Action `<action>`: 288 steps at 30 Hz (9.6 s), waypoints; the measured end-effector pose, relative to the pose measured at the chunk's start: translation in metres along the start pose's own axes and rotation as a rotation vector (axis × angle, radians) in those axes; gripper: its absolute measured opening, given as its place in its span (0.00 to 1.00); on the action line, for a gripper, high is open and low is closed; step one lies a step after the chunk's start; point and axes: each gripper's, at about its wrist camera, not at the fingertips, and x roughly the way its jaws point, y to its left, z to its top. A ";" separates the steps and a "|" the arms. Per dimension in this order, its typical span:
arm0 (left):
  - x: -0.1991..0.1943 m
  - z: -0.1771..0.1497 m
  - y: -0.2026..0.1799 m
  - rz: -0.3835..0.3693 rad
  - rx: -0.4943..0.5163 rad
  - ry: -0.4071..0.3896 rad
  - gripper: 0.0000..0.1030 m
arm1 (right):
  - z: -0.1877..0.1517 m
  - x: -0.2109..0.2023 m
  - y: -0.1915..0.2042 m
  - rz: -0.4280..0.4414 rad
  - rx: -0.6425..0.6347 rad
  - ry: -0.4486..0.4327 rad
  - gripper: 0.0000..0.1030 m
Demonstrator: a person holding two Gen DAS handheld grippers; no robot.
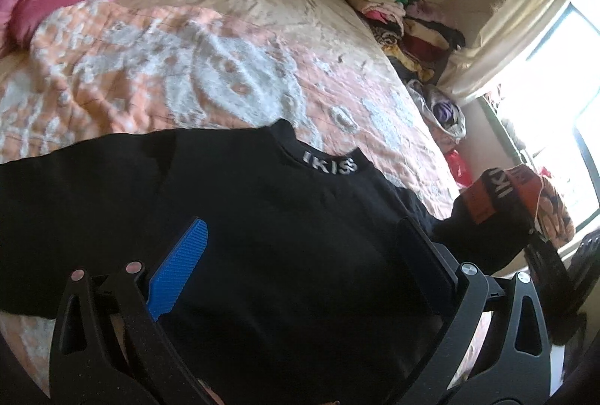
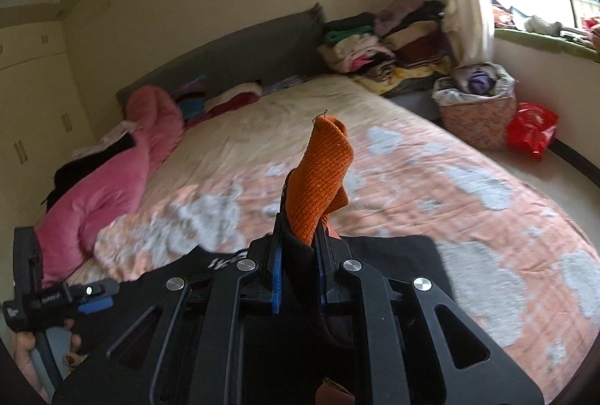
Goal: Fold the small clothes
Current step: 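Carry the sleeve across the sweatshirt body and lay it down, then grasp the laid orange cuff with the left tool while the right tool opens, then release the cuff flat on the sweatshirt body with the left tool, then move the left tool to the orange cuff of the other sleeve, then grasp the second orange cuff with the left tool and lift it, then carry the second sleeve across the body onto the first cuff and release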
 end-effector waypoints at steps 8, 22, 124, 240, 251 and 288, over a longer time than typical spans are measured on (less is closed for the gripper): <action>-0.003 0.003 0.034 -0.023 -0.114 0.015 0.92 | -0.026 0.025 0.056 0.087 -0.085 0.061 0.12; 0.022 -0.006 0.051 -0.158 -0.212 0.067 0.92 | -0.087 0.076 0.119 0.189 -0.183 0.238 0.16; 0.021 -0.056 0.015 0.240 0.123 0.059 0.74 | -0.092 0.036 0.004 -0.034 -0.088 0.333 0.74; -0.180 -0.055 0.167 0.329 -0.322 -0.619 0.05 | -0.125 0.007 0.207 0.368 -0.376 0.364 0.95; -0.180 -0.042 0.100 0.197 -0.184 -0.608 0.04 | -0.100 -0.013 0.152 0.331 -0.261 0.308 0.95; -0.034 -0.044 -0.060 -0.023 0.116 -0.298 0.03 | -0.060 -0.049 -0.014 0.067 0.015 0.200 0.95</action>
